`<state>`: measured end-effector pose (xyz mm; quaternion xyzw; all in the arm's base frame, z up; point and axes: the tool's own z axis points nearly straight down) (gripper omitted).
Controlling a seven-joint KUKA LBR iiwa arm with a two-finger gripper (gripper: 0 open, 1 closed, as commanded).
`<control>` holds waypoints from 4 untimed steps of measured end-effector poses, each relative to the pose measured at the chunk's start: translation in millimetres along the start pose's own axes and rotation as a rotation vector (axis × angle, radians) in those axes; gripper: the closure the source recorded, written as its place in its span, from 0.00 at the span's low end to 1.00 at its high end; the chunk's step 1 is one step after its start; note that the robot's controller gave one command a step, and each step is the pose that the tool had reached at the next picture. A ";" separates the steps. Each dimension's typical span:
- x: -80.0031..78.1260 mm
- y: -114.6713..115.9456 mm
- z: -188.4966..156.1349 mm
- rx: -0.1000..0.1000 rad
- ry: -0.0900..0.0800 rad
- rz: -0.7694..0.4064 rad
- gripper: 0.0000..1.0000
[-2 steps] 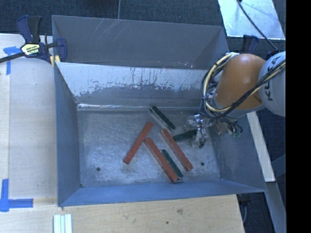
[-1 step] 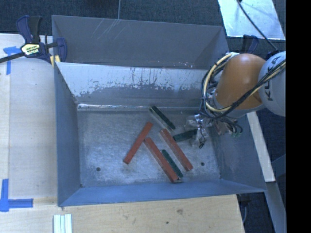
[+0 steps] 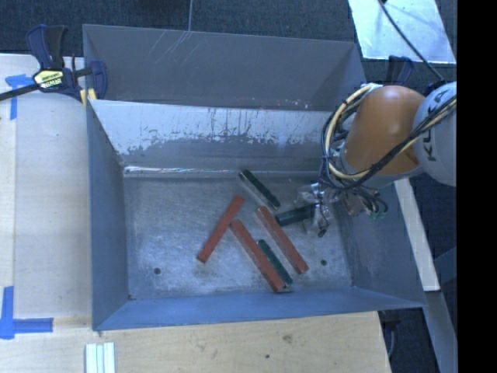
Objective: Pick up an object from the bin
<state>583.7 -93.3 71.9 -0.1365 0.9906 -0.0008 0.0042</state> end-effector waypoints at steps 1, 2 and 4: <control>0.0 0.0 0.1 0.000 0.000 0.000 1.00; 0.0 0.0 0.1 0.000 0.000 0.000 1.00; 0.0 0.1 0.1 0.000 0.000 0.000 1.00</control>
Offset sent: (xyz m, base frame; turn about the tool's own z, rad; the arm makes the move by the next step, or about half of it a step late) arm 0.0000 0.0000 0.0000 0.0000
